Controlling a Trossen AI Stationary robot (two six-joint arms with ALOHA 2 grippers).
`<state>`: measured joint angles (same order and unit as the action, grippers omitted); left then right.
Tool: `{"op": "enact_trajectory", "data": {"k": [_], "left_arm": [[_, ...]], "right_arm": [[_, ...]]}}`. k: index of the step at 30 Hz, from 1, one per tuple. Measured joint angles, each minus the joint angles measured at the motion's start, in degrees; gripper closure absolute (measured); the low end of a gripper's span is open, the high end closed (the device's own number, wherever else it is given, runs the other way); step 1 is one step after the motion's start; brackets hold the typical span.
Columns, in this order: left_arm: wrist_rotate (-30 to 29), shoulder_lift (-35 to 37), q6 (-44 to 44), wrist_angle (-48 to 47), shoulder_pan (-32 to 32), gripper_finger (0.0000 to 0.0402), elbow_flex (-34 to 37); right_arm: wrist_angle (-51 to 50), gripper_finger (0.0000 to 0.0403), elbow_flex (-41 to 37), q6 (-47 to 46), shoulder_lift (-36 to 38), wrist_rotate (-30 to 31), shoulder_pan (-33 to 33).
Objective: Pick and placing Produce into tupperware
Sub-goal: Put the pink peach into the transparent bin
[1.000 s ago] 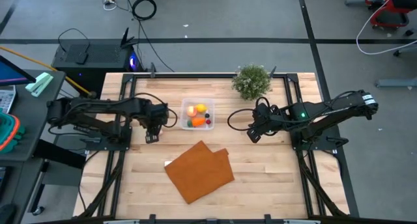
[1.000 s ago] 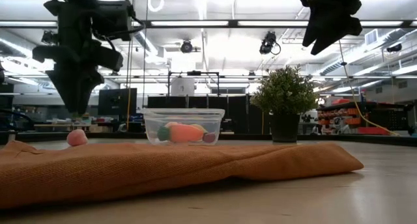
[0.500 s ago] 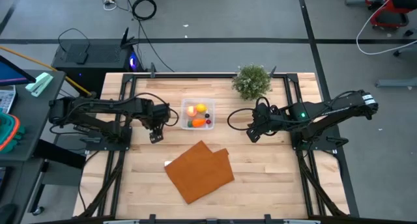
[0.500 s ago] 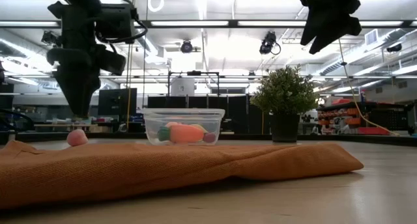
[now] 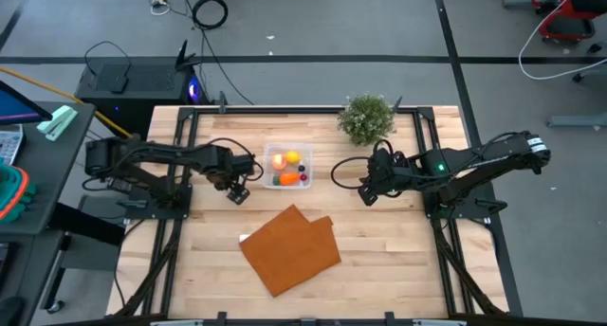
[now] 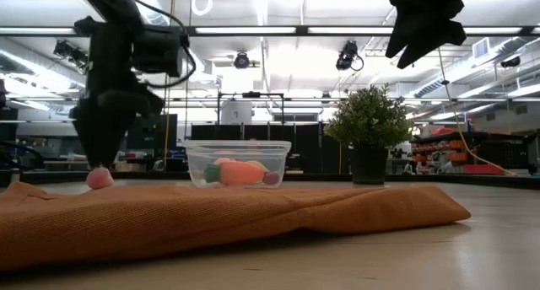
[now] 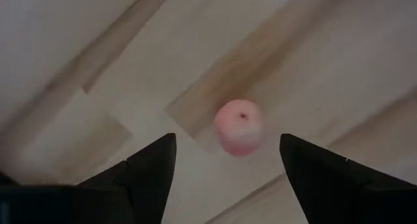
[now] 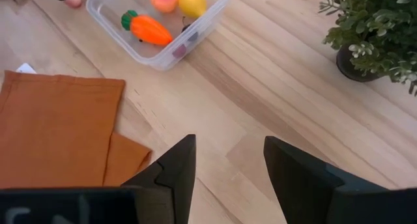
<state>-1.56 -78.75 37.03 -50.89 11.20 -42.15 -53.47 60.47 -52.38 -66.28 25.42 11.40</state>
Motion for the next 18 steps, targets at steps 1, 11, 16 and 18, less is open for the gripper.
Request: {"op": "enact_trajectory", "data": {"k": [1,11,16,18], "left_arm": [[0.07,-0.68,2.48,0.02,-0.02,0.0118,0.0],[1.97,-3.09,9.07,6.03,-0.17,0.0118,0.0],[3.25,-3.32,10.35,6.79,-0.2,0.0125,-0.02],[3.25,-3.46,10.37,6.38,-0.2,0.0131,0.0]], "right_arm": [[0.05,0.0251,0.0,0.0,0.02,0.01,0.0],[0.08,0.0251,0.0,0.02,0.02,0.03,0.0],[0.19,0.0251,0.0,0.0,0.0,0.03,0.0],[0.21,0.0251,0.0,0.0,0.0,0.02,0.0]]}}
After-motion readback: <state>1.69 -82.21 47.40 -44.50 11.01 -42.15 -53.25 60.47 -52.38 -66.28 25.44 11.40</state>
